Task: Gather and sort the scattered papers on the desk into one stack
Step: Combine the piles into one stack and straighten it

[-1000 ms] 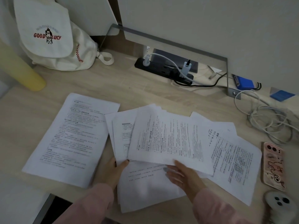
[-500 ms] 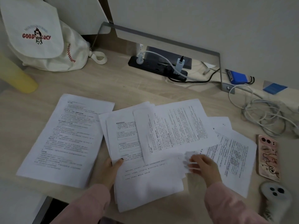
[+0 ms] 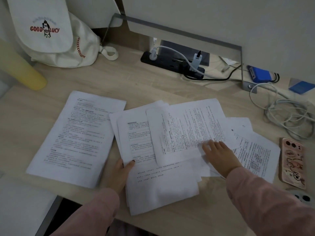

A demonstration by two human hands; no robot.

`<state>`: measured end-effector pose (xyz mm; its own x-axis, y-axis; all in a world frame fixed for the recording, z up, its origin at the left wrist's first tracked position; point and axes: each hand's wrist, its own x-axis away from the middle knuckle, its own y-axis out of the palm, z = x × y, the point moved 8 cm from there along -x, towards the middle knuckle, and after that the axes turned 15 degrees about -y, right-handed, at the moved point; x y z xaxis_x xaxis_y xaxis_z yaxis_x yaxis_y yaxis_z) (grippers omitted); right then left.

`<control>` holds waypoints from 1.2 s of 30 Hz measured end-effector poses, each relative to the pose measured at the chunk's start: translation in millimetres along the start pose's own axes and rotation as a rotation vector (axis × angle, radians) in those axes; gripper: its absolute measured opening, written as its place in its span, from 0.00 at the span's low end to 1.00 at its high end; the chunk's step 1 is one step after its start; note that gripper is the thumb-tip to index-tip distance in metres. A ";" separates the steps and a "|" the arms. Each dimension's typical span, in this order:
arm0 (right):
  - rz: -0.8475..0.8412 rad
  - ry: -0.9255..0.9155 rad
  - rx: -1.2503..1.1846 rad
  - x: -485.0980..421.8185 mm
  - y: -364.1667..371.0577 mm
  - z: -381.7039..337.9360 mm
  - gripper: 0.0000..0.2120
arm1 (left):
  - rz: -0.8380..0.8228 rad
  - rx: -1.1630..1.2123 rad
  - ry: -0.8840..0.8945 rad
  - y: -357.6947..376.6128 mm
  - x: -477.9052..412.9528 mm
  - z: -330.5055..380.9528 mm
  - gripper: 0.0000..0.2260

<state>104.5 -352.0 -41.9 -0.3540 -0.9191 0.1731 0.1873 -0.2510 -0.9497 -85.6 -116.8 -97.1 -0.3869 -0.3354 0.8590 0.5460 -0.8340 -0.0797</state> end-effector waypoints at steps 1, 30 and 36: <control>0.018 -0.011 0.006 -0.9 -2.4 1.1 0.27 | 0.001 0.002 -0.005 0.0 0.3 -0.6 0.15; 0.079 0.557 -0.853 4.1 -25.4 -26.5 0.18 | 0.099 -0.061 -0.010 0.8 11.2 -1.6 0.18; -0.264 0.568 -0.606 64.0 6.2 -13.4 0.27 | 0.088 -0.065 -0.034 -0.6 6.8 -3.8 0.16</control>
<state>70.8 -408.3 -40.3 -0.7506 -0.5230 0.4039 -0.4281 -0.0808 -0.9001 -91.4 -120.3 -93.2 -0.3133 -0.3944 0.8639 0.5270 -0.8289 -0.1873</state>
